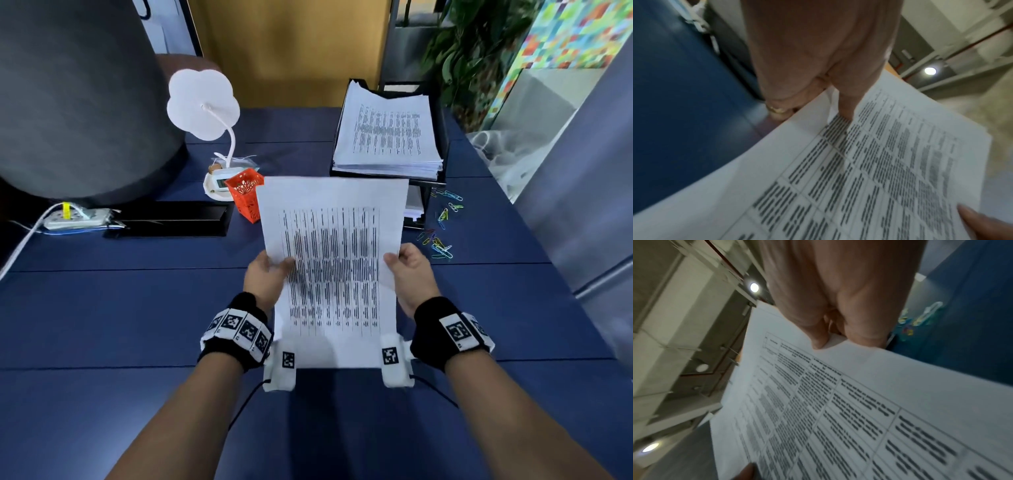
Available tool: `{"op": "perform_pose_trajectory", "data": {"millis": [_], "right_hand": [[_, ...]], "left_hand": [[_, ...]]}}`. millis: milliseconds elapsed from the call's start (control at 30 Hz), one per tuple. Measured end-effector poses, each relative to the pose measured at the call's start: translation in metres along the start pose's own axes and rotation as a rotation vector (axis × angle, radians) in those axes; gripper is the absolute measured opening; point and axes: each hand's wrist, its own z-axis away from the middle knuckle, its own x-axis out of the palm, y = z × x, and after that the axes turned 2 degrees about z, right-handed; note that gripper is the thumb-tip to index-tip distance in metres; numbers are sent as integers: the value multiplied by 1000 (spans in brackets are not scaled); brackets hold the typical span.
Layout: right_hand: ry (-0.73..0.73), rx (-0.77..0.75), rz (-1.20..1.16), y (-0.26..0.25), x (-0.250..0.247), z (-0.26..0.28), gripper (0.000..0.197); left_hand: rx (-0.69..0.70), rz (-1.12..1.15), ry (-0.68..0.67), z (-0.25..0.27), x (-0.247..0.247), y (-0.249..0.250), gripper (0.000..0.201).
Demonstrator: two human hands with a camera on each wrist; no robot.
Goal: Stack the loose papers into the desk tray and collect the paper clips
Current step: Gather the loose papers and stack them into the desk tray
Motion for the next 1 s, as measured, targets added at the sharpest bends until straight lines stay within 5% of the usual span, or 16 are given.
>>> {"op": "perform_pose_trajectory", "data": {"millis": [133,367,700,1000], "right_hand": [[52,-200,-63,-29,10,1,19],[38,-330,-92,-47,20,3,35],[34,-285,-52,-36,17,0,42],[-16,0,251,20,0,-11,22]], "left_hand": [[230,131,128,0,5,35,10],[417,231,105,5,10,45,31],[304,227,35,-8,17,40,19],[117,184,8,-11,24,21,11]]}}
